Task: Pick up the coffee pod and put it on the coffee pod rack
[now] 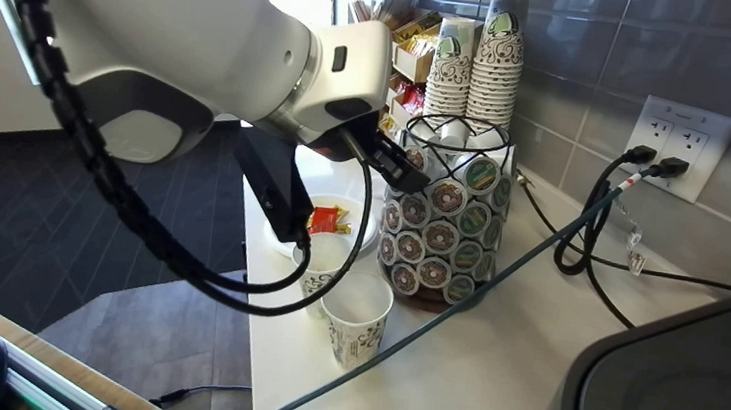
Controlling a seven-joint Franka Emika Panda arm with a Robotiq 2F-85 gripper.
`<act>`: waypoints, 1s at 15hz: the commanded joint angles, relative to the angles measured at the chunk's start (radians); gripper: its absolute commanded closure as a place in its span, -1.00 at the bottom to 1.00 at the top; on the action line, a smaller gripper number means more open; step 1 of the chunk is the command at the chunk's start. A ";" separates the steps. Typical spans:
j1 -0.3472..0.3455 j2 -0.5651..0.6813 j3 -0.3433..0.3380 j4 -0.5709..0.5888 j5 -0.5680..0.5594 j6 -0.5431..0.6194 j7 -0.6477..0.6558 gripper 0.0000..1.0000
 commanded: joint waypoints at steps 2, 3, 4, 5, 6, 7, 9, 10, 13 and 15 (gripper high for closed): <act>0.079 -0.034 -0.058 -0.002 -0.050 0.047 0.042 0.42; 0.090 -0.035 -0.064 0.000 -0.055 0.049 0.045 0.42; 0.101 -0.032 -0.071 0.001 -0.060 0.057 0.048 0.42; 0.112 -0.032 -0.078 0.001 -0.066 0.057 0.049 0.42; 0.122 -0.033 -0.084 0.002 -0.072 0.057 0.049 0.42; 0.128 -0.029 -0.087 0.002 -0.077 0.056 0.051 0.42; 0.143 -0.026 -0.096 0.001 -0.084 0.049 0.054 0.42; 0.155 -0.026 -0.106 0.000 -0.087 0.046 0.053 0.42; 0.177 -0.029 -0.114 0.007 -0.093 0.035 0.055 0.42; 0.177 -0.030 -0.119 0.009 -0.097 0.033 0.054 0.42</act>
